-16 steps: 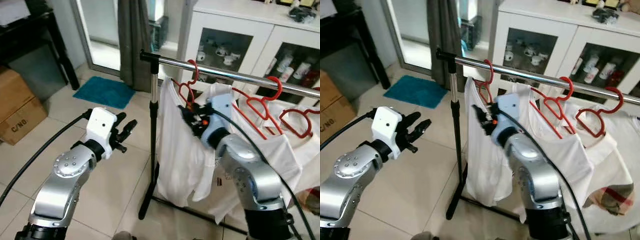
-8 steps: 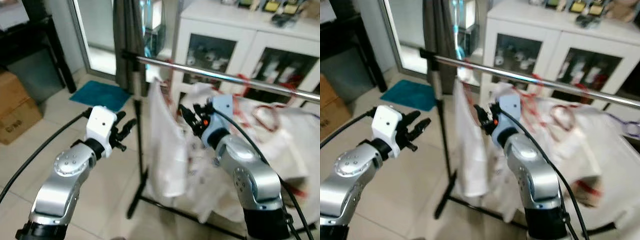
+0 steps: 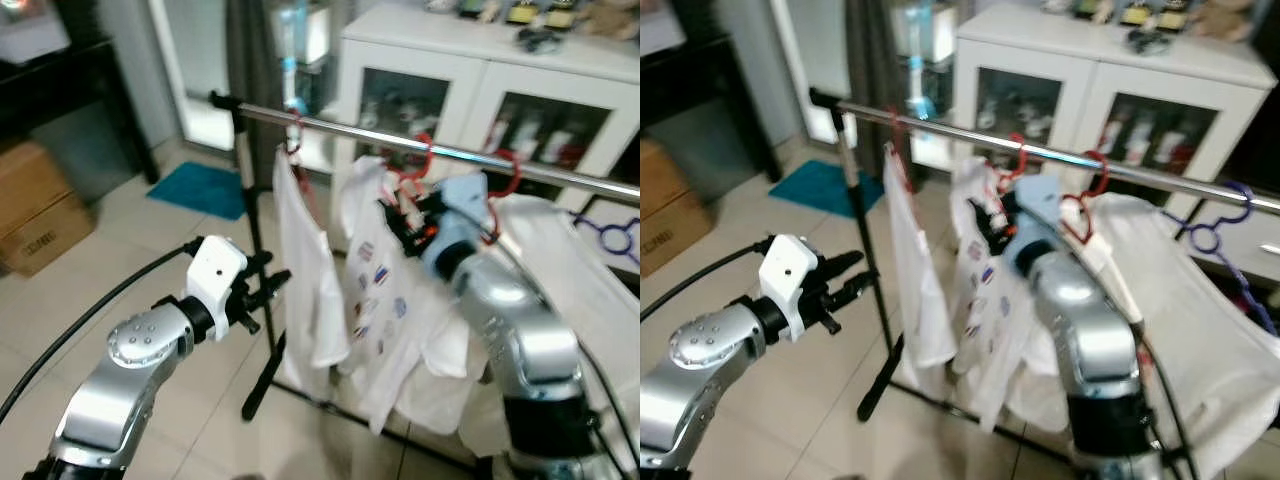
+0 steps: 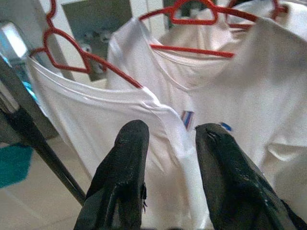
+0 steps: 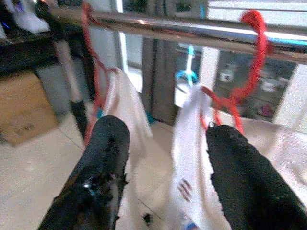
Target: Hang hanger
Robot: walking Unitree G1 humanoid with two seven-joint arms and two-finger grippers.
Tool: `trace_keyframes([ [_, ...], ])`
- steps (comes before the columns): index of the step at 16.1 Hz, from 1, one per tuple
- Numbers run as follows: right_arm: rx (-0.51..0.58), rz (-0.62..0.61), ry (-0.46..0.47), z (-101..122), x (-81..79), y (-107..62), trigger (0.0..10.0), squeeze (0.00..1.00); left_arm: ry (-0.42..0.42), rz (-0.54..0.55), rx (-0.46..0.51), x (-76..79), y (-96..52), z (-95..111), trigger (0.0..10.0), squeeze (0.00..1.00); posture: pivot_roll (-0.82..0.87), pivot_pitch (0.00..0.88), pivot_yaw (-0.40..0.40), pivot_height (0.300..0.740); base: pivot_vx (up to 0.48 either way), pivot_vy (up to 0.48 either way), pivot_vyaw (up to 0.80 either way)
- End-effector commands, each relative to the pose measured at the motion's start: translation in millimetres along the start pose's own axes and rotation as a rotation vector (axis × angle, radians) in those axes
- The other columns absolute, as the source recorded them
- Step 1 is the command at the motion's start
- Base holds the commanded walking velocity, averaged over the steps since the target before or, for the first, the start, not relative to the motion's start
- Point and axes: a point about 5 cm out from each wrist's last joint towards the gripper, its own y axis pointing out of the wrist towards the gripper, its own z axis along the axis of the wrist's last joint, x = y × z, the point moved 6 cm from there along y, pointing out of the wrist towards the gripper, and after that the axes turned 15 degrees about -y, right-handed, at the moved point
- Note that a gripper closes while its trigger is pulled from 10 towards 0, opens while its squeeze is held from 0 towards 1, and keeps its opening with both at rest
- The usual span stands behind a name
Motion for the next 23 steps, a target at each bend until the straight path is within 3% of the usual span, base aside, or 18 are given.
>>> trace_keyframes([
  [1,-0.003,-0.008,-0.01,1.1,0.9,2.5,10.0,1.0,0.003,-0.015,-0.01,1.3,-1.0,0.3,10.0,0.0,0.03,0.0,-0.013,0.74,0.0,0.0,0.0],
  [4,-0.008,-0.093,-0.066,11.0,28.7,16.2,10.0,1.0,0.007,-0.042,-0.02,-1.2,-3.6,-0.2,10.0,0.0,0.04,0.0,-0.017,0.74,0.0,0.0,0.0],
  [7,-0.07,-0.088,-0.109,6.2,35.8,28.2,10.0,1.0,0.006,-0.049,-0.02,-2.4,-3.6,0.3,10.0,0.0,0.04,0.0,-0.017,0.74,0.0,0.0,0.0],
  [8,-0.099,-0.064,-0.098,1.3,35.7,34.0,10.0,0.0,-0.003,-0.048,-0.005,-3.1,-3.6,1.8,10.0,0.0,0.04,0.0,-0.017,0.74,0.0,0.0,0.0],
  [11,-0.119,-0.021,-0.031,-1.1,38.8,46.3,10.0,0.0,-0.057,-0.051,0.018,-4.0,-4.0,3.9,10.0,0.0,0.04,0.0,-0.017,0.74,0.0,0.0,0.0],
  [15,-0.218,-0.06,-0.055,-13.5,53.9,57.1,10.0,0.0,-0.106,-0.126,0.018,5.5,-2.7,8.3,10.0,0.0,0.03,0.0,-0.004,0.74,0.0,0.0,0.0],
  [18,-0.234,-0.059,-0.046,-12.6,58.7,59.8,9.9,0.0,-0.125,-0.163,0.022,10.4,-3.0,10.6,10.0,0.0,0.03,0.0,-0.003,0.74,0.0,0.0,0.0],
  [19,-0.236,-0.053,-0.04,-12.4,59.4,60.2,4.3,0.0,-0.134,-0.17,0.022,11.3,-2.9,10.7,10.0,0.0,0.03,0.0,-0.002,0.74,0.0,0.0,0.0],
  [20,-0.237,-0.042,-0.036,-12.6,59.1,60.3,0.7,0.0,-0.139,-0.175,0.02,11.7,-3.0,10.5,10.0,0.0,0.03,0.0,-0.002,0.74,0.0,0.0,0.0],
  [21,-0.243,-0.022,-0.041,-14.6,57.1,61.0,0.0,0.0,-0.143,-0.18,0.018,11.8,-3.3,10.6,10.0,0.0,0.03,0.0,-0.003,0.74,0.0,0.0,0.0],
  [23,-0.243,-0.017,-0.038,-15.7,56.6,61.6,0.0,0.0,-0.144,-0.183,0.016,12.0,-3.4,10.1,10.0,0.0,0.03,0.0,-0.002,0.74,0.0,0.0,0.0],
])
